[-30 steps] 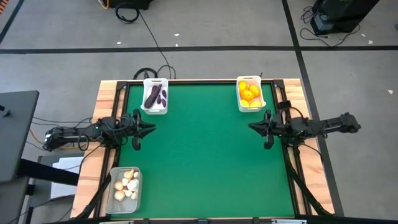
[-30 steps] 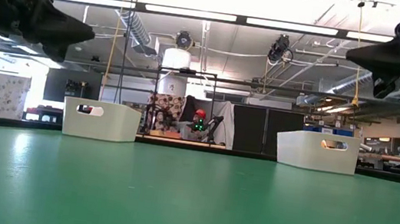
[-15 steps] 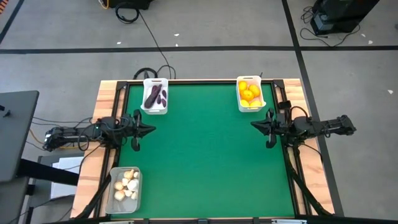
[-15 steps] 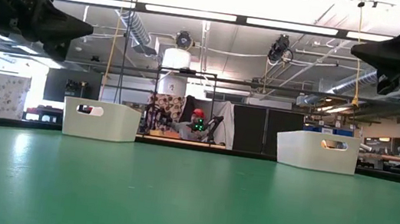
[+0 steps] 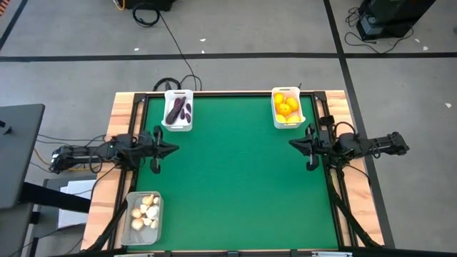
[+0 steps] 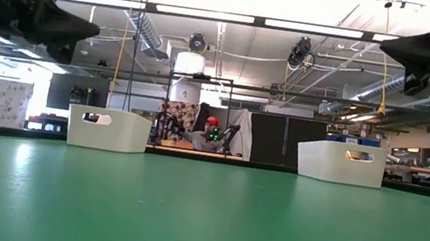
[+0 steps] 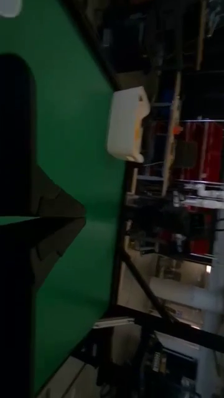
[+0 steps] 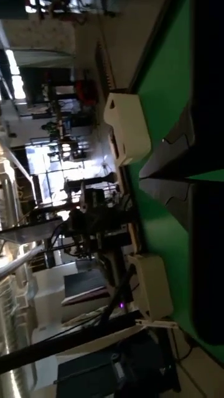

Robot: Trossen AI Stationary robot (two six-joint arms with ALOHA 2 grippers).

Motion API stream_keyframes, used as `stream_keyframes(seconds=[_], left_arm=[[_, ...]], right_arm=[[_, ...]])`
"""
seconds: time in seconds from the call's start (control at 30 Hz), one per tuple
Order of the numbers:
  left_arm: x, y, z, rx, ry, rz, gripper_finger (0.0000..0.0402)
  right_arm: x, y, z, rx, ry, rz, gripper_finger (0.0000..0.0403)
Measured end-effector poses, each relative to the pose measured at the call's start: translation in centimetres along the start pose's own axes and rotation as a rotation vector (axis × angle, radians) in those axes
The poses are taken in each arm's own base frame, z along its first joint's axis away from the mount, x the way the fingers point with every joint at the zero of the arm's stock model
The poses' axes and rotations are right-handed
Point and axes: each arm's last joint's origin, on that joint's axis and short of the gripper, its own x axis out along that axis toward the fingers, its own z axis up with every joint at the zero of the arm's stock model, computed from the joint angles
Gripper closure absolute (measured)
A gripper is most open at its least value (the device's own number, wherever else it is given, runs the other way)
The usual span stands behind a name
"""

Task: Sort produce into baskets
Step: Return to Home Position

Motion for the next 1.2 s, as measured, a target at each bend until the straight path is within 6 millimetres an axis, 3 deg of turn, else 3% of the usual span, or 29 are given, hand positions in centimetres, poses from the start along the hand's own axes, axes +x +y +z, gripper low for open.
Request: stream_keyframes(seconds=[0.27, 1.2], left_arm=[[0.05, 0.04, -0.27, -0.023, 0.029, 0.008, 0.0394], [0.05, 0.0, 0.17, -0.027, -0.018, 0.006, 0.0394]], right_arm=[[0.03, 0.22, -0.14, 0.012, 0.025, 0.076, 0.0382], [0.03, 0.23, -0.08, 0.013, 0.019, 0.077, 0.038]])
